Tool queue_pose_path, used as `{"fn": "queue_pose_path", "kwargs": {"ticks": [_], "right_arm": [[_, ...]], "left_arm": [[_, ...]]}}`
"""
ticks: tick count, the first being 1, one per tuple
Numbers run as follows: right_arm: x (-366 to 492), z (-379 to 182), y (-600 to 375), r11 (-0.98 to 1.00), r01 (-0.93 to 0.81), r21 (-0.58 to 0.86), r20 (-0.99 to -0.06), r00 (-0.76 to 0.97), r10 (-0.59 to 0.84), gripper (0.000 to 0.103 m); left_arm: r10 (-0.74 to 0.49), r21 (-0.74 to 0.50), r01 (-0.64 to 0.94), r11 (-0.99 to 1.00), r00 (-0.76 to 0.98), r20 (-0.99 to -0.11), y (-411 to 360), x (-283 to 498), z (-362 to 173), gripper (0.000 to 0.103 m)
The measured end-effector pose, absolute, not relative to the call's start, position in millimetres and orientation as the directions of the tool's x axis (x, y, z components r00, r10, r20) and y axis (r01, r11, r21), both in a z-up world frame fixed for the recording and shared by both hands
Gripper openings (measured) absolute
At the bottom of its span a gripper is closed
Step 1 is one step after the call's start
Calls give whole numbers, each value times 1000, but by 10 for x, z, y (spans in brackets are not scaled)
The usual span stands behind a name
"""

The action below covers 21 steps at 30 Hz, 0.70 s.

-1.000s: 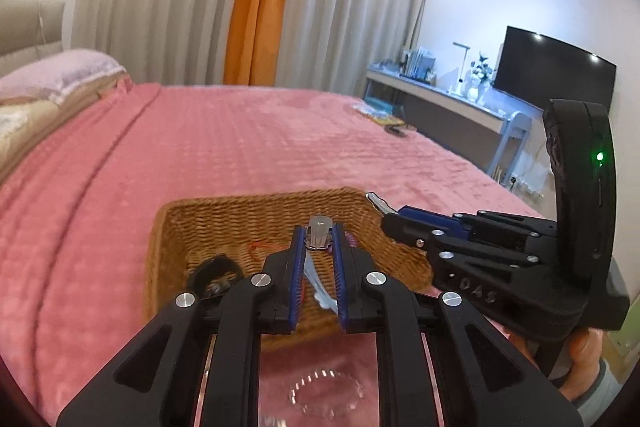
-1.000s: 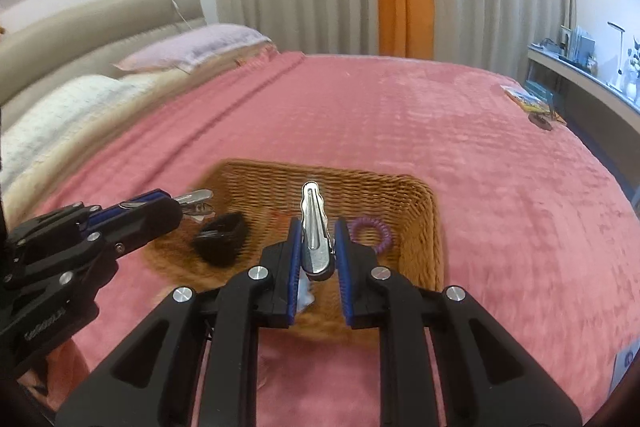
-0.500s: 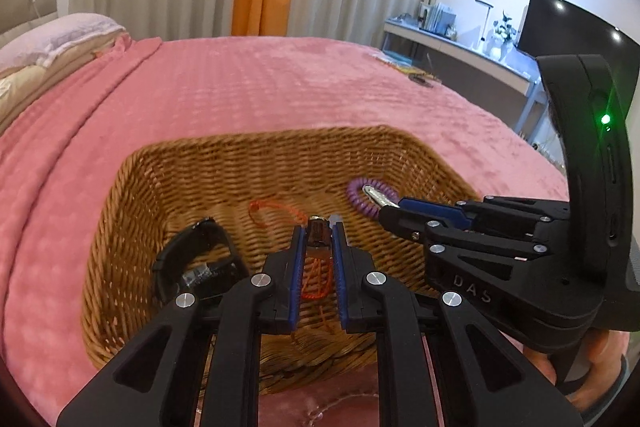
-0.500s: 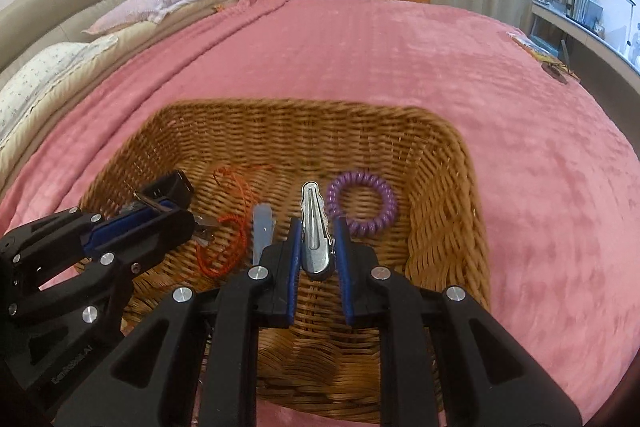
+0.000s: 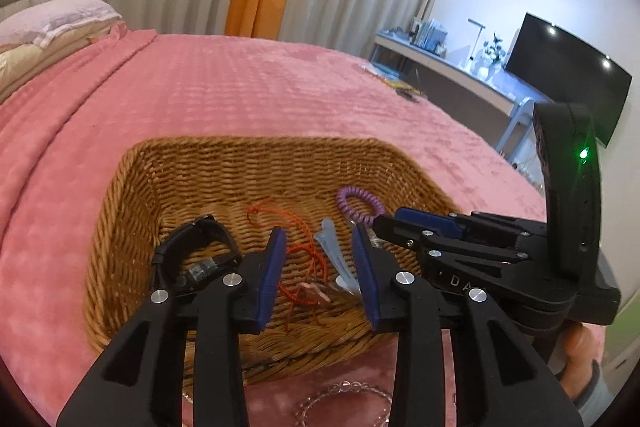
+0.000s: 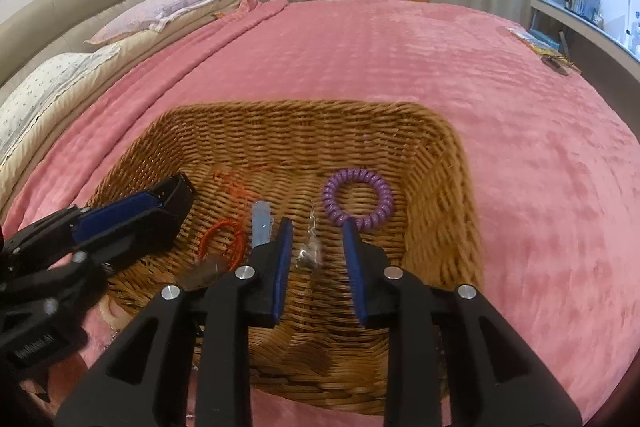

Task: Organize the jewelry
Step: 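Lower the silver clip into the basket and open the left tool, then grasp the crystal charm with the left tool while the right tool grasps the clear bead bracelet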

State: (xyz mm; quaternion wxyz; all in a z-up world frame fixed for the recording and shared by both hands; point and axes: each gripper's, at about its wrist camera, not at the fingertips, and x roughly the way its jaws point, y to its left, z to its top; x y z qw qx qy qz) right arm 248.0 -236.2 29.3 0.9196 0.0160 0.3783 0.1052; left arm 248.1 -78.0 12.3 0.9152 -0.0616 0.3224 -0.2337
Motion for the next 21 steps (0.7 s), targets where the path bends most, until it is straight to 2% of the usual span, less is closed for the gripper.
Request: {"fn": "queue_pose_path", "kwargs": {"ticks": [13,16,21], "right_arm": [[1905,635,-2495,974,-159,159,-576,787,222,23],[1681,626,-2437,971,-181,159,-582,777,240,23],[1394,440,-2170,963,-232,138,-630,729,266,23]], "left_arm": [[-468,-355,328,876,759,-453,-241,1890,436,33],[-454,-385,287,877,755,-473,-56,1708,371,33],[-407,-362,226,904,714,-570,54,1504,106,33]]}}
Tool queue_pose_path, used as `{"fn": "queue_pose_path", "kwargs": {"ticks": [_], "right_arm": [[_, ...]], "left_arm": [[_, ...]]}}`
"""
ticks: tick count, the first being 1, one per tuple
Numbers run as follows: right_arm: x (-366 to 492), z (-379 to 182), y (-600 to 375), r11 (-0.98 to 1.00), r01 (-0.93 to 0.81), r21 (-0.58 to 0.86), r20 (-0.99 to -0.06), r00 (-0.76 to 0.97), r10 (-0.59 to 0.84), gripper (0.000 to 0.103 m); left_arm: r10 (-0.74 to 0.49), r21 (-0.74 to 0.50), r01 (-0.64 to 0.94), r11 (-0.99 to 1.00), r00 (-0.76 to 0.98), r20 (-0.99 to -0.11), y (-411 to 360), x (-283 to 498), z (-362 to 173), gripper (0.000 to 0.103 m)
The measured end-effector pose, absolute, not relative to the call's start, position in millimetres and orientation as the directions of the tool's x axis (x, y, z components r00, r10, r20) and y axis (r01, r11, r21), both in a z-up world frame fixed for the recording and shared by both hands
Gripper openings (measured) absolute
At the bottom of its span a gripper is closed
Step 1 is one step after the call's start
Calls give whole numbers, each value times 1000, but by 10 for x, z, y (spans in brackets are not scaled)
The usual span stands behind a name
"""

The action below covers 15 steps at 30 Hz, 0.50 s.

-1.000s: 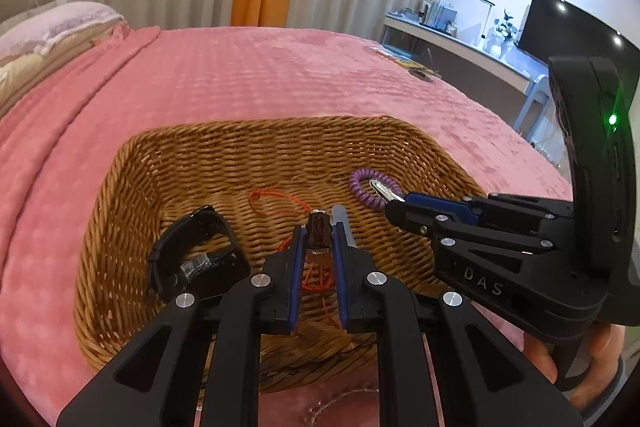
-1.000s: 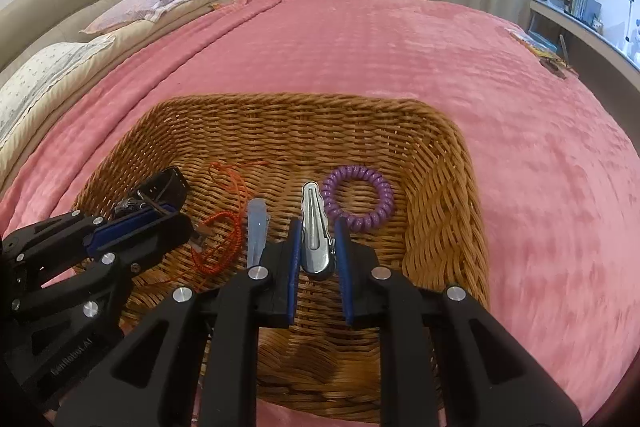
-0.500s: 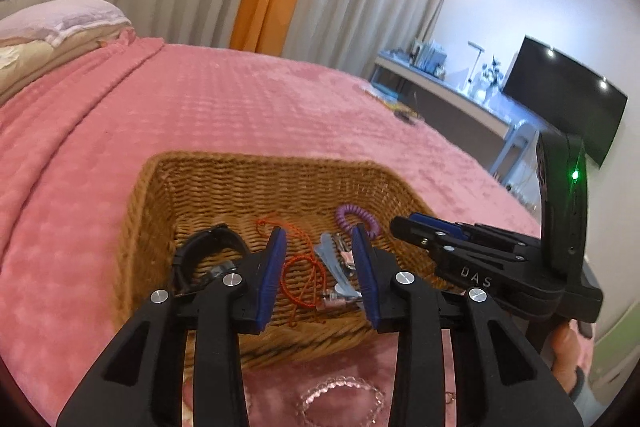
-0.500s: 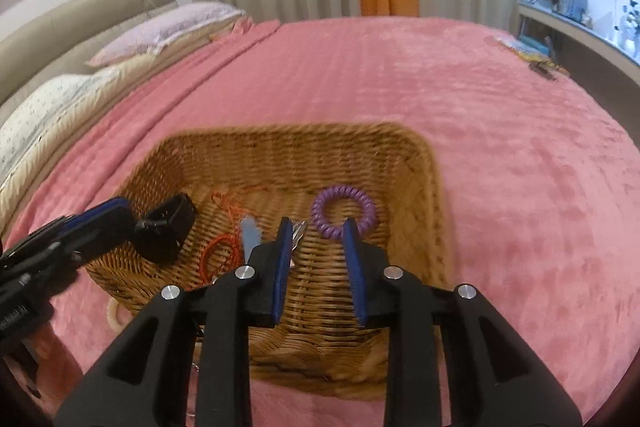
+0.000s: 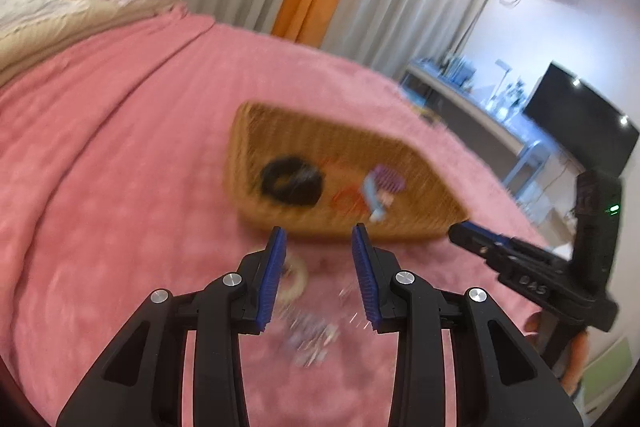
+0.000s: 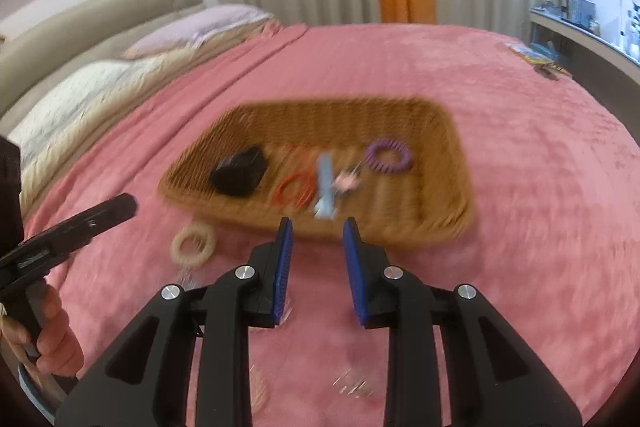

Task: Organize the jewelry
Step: 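Grasp the crystal charm with the left tool while the right tool grasps the clear bead bracelet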

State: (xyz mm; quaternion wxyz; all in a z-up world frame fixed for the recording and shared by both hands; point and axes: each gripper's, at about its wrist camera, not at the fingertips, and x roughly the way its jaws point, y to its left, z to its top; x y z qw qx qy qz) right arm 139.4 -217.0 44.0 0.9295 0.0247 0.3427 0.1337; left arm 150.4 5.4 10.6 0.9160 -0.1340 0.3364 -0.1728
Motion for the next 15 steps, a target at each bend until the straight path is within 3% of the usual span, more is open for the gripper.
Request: {"fn": "queue_pose_path", "kwargs": {"ticks": [5,10,15], "right_arm": [[1417,157,-1921,957,-260,128,-708,652,272,23],[1511,-49,-1797,958,-265,110,-756,603,254,23],[1585,-171,-1758,964,-251,91,-784,579,225,23]], "left_arm": [[-397,-359,195,913,634,-664,115,1495,-205,31],[-443,-384,230,894,580,-684,100,1551,-360,31],[-356,-294,202,934,579,-734,-9,1560,-457,25]]}}
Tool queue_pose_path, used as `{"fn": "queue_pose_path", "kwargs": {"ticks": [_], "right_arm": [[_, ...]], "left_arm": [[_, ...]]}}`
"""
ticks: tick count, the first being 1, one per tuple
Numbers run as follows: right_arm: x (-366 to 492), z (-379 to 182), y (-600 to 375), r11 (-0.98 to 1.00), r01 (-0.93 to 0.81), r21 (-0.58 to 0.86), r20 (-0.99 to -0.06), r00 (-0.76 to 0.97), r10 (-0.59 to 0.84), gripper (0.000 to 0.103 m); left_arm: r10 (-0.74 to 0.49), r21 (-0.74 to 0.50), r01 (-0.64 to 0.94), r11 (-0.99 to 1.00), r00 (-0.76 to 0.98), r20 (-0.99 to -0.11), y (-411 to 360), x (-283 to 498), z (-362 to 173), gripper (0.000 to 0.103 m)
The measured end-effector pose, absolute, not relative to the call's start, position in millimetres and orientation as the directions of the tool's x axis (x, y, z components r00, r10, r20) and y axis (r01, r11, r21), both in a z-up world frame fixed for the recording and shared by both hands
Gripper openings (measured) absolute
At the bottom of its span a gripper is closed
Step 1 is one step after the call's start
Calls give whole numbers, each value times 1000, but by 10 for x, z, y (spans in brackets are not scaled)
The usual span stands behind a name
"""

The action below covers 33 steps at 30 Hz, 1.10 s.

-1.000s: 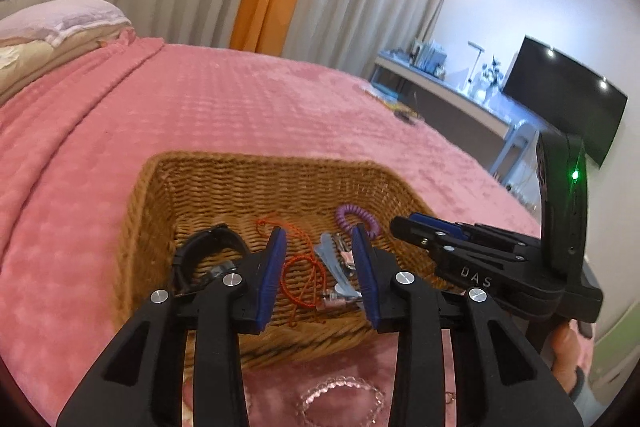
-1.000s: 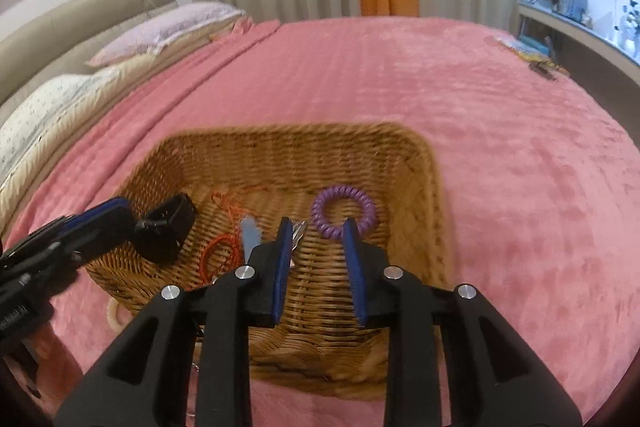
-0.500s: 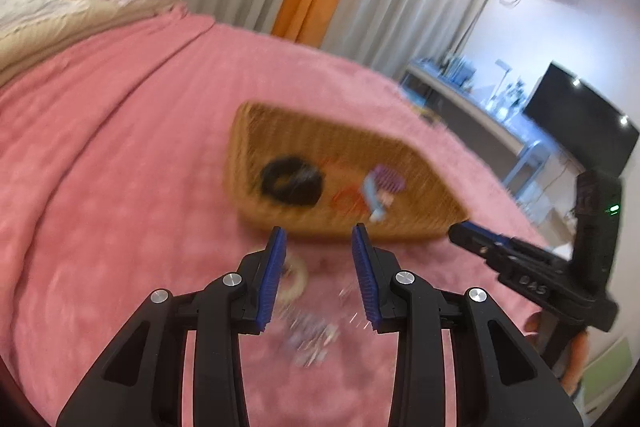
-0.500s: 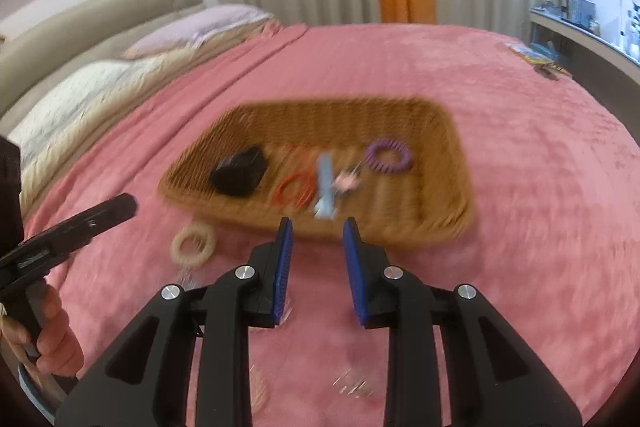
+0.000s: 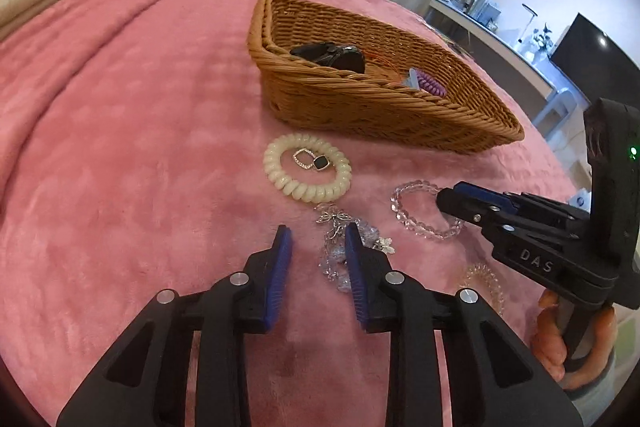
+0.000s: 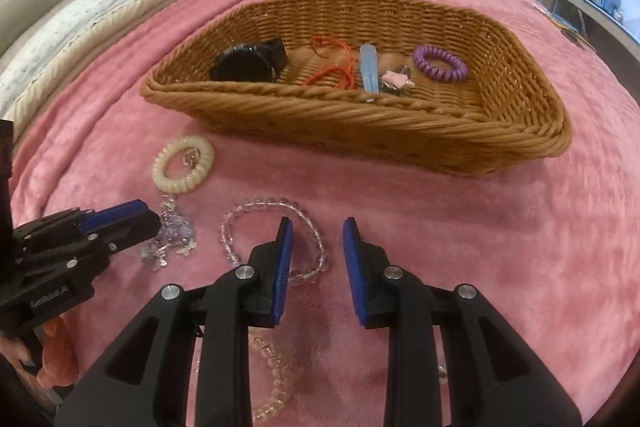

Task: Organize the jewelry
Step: 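Grasp the crystal charm with the left tool while the right tool grasps the clear bead bracelet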

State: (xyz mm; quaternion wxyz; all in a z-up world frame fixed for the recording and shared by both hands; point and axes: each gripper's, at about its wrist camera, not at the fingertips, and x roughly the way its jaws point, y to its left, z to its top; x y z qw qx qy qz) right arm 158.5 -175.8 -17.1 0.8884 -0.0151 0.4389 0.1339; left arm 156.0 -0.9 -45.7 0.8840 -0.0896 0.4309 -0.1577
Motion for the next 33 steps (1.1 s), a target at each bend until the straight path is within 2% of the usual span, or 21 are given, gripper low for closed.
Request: {"fn": "queue_pose_path", "kwargs": {"ticks": [5,9,10,12,14,19,28,33], "right_arm": [[1585,-206,-1620,963,-268,13,-788,590,175,23],[1530,-207,-1510,958,-283,-51,-776,615,140,23],[1533,-206,-1501,957,-284,-55,-775,616,138,19],[1529,-209,-1486,954,-296,-59,-774,616,143,10],[1515,-213,-1469,950,-305,-70,-770,622,143,6],[1495,-179,-1506,952,-301,-63,-756,637,151,6],[1393,-101,-1757,978,-209,-16,-733,668,131,6],[1394,-151,-1748,969,-246,14,-760,628,170,7]], "left_arm": [[-377,-286,246,926,565,-734,-55,1531,-461,26],[-348,-232,268,935,570,-744,-173,1499,-461,26],[-343,-225,269,936,571,-746,-187,1490,-461,26],[-336,-212,274,938,572,-748,-211,1481,-473,8],[-326,-196,278,940,575,-750,-237,1469,-476,8],[-322,-186,282,941,585,-745,-250,1446,-465,8],[-397,-307,253,918,580,-711,-46,1489,-469,8],[-398,-302,259,917,573,-717,-69,1499,-477,8]]}}
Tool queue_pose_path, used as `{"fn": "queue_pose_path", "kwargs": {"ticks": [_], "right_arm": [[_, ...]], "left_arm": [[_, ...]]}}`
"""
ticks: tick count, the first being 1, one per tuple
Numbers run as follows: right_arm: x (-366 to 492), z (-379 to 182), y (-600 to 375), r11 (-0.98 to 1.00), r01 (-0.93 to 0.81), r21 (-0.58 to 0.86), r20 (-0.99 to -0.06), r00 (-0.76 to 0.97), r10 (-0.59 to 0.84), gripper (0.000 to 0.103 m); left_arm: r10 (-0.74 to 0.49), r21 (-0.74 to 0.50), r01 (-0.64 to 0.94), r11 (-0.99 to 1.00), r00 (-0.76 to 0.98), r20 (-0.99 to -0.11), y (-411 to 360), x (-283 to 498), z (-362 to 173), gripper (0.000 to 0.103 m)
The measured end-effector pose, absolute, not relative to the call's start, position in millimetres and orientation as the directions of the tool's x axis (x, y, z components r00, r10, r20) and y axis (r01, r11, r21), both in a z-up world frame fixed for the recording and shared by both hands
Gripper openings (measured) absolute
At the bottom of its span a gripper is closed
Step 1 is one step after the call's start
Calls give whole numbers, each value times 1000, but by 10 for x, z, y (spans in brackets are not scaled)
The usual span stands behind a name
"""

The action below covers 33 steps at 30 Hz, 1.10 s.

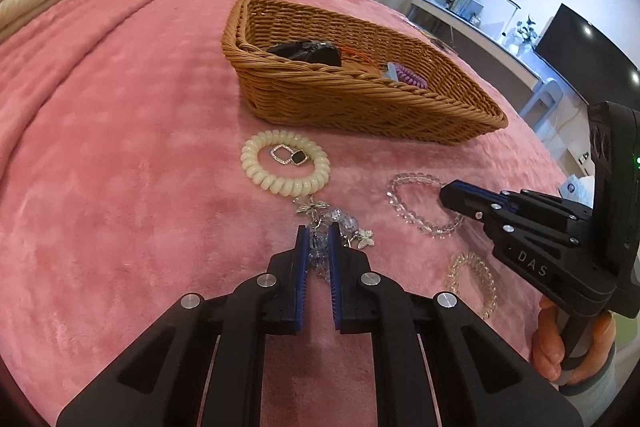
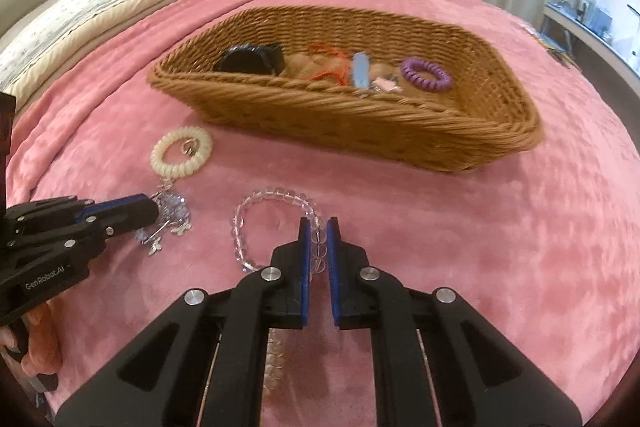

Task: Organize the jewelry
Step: 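Grasp the crystal charm with the left tool while the right tool grasps the clear bead bracelet, then carry crystal charm and clear bracelet into the basket and open both tools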

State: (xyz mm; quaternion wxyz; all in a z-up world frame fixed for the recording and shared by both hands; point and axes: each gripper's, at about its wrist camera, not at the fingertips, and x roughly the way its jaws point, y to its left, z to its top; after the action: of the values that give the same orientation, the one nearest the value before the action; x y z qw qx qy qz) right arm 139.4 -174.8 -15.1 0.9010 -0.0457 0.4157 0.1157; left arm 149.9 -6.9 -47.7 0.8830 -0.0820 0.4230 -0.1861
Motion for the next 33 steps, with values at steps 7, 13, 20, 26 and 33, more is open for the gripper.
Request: {"fn": "queue_pose_path", "kwargs": {"ticks": [7,13,20,26,33], "right_arm": [[1478,-158,-1785,970,-238,53,-767,612,192,49],[1555,-219,-1576,958,-284,-42,-785,602,144,33],[1361,-185,-1360,921,-366,-132,-754,641,146,6],[1208,69,-1487,922,-383,-47,-725,649,232,6],[963,626,-1681,920,-392,23,-653,691,310,6]], "left_arm": [[-394,-303,251,919,570,-721,-53,1506,-488,9],[-335,-225,254,940,587,-737,-162,1466,-465,20],[-297,-149,286,947,590,-751,-295,1434,-464,7],[-359,-194,318,928,627,-691,-231,1321,-294,7],[-504,-305,402,864,664,-552,-112,1105,168,7]]}}
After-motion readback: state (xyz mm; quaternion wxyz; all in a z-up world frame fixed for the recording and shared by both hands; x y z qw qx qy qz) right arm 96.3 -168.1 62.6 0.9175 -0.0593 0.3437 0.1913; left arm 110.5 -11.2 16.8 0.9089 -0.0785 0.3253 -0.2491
